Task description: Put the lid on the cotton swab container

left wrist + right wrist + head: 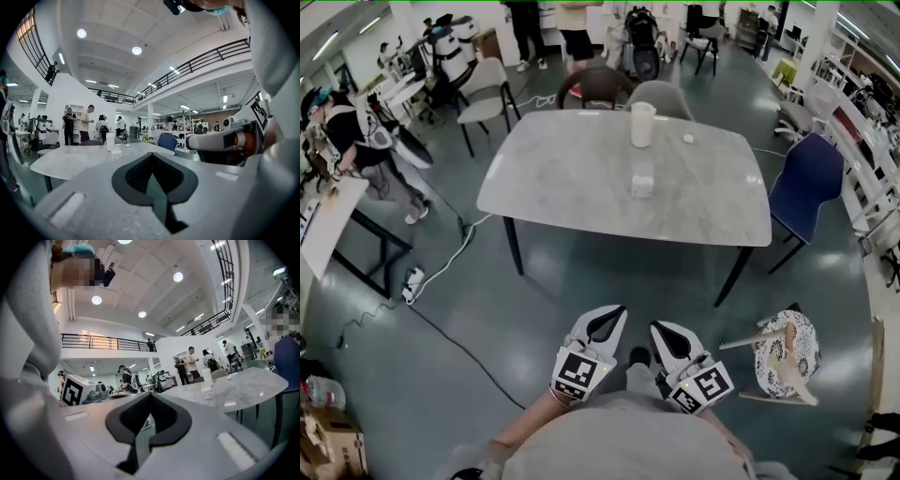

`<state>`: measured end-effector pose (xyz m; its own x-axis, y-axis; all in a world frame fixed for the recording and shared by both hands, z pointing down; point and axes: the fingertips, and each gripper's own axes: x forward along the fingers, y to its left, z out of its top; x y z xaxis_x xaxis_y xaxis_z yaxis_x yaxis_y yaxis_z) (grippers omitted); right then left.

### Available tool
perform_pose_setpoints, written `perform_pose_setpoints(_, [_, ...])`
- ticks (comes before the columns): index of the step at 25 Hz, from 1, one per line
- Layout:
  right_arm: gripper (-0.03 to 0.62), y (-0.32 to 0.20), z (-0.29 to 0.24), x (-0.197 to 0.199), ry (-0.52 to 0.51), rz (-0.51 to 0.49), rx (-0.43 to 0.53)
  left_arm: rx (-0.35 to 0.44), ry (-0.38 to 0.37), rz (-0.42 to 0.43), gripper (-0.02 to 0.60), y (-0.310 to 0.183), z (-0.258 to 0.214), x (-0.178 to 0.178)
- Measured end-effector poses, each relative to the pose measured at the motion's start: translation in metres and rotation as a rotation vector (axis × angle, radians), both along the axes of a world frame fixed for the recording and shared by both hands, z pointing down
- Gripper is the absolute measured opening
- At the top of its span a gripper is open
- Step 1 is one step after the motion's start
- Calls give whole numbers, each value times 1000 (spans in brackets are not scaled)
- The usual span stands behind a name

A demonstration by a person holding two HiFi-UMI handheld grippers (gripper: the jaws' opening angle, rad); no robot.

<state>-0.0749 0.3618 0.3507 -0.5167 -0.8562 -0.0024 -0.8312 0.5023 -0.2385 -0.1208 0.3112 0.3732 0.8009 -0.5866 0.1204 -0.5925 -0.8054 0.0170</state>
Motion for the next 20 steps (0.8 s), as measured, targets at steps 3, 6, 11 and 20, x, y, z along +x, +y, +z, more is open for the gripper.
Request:
perform_pose_setpoints(3, [2,-26,-5,15,0,-6,7,10,9,-9,-2,-24,-5,15])
perform_pose_setpoints(6, [2,-48,-7,27,6,-26,8,13,15,-20,-2,-46,-9,28])
perform_pose_setpoints(11, [2,-79,-8,45,15,-49,15,26,14,-26,-2,-75,-12,49])
perform_pose_setpoints(20, [2,-125,-16,93,36,-81,34,34,37,-49,-2,-120,-21,98])
